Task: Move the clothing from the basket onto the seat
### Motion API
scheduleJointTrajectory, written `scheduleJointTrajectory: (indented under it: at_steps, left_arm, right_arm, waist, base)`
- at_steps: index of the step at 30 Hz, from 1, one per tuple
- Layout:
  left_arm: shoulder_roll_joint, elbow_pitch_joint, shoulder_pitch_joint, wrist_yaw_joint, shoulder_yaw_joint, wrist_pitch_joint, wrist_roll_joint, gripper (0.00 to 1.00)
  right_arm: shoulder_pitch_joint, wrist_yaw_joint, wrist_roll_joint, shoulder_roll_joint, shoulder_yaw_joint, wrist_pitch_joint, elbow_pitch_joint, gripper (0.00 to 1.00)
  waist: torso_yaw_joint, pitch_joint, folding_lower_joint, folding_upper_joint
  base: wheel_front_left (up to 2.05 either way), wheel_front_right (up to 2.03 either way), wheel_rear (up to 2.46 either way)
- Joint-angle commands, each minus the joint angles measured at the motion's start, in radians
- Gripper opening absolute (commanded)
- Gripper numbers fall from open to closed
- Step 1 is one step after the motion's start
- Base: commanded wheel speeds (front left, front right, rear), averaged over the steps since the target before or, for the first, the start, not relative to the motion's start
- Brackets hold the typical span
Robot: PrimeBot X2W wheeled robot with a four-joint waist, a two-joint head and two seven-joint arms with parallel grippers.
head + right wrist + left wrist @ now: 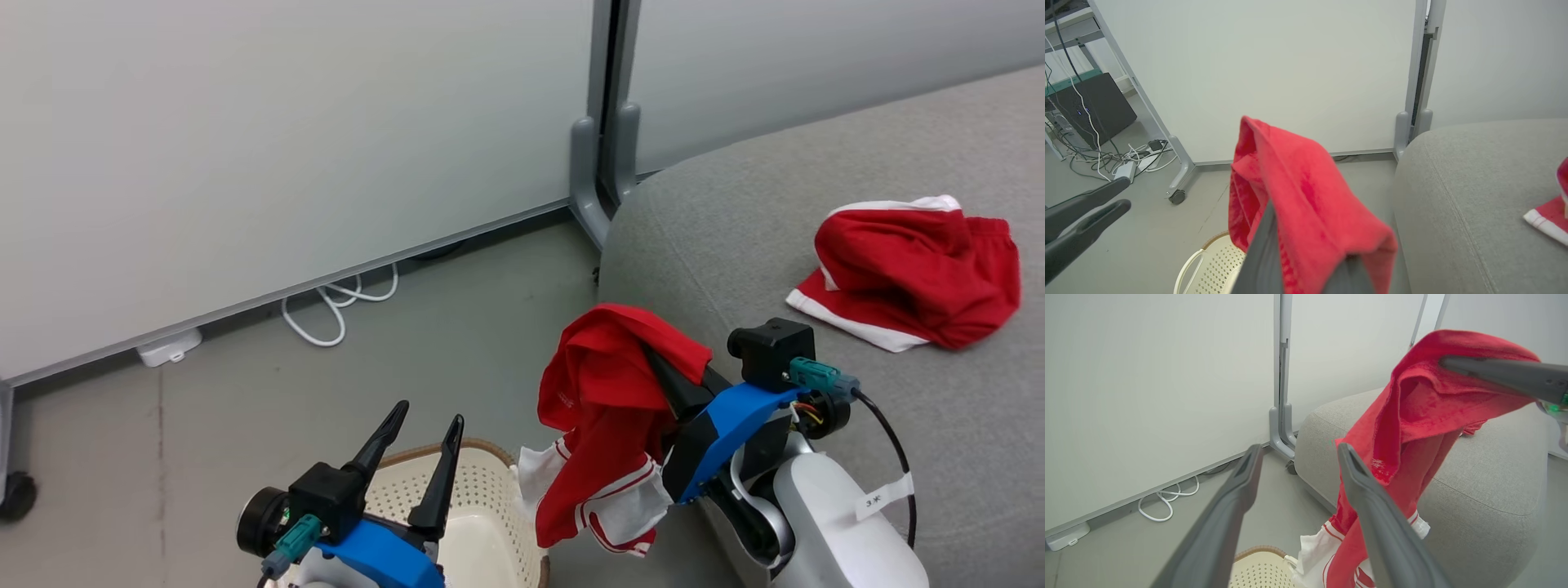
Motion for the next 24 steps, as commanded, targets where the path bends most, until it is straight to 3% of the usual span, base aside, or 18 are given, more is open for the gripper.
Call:
scheduleJointTrajectory:
  at_steps: [1,13,24]
  left_arm:
    - [0.004,-0.003,-0.012,-0.001,0.002,-0.005,0.000,1.00]
    - [0.006,-0.001,-0.020,-0.001,0.003,-0.005,0.000,1.00]
    - [0.008,-0.002,-0.027,-0.001,-0.005,-0.005,-0.002,1.00]
  right_arm:
    - [0.013,0.000,-0.006,-0.001,-0.004,-0.002,-0.003,0.00]
    - [0.020,0.000,-0.002,-0.001,-0.014,-0.005,-0.011,0.00]
    - [0.030,0.000,-0.009,-0.001,-0.033,-0.004,-0.020,0.00]
  waist:
    - [-0.046,0.002,0.0000,-0.0001]
    - [-0.182,0.017,0.0000,-0.0001]
    - [-0.210,0.029,0.0000,-0.0001]
  base:
    - [0.00,0.00,0.00]
    - [0.00,0.00,0.00]
    - [0.00,0.00,0.00]
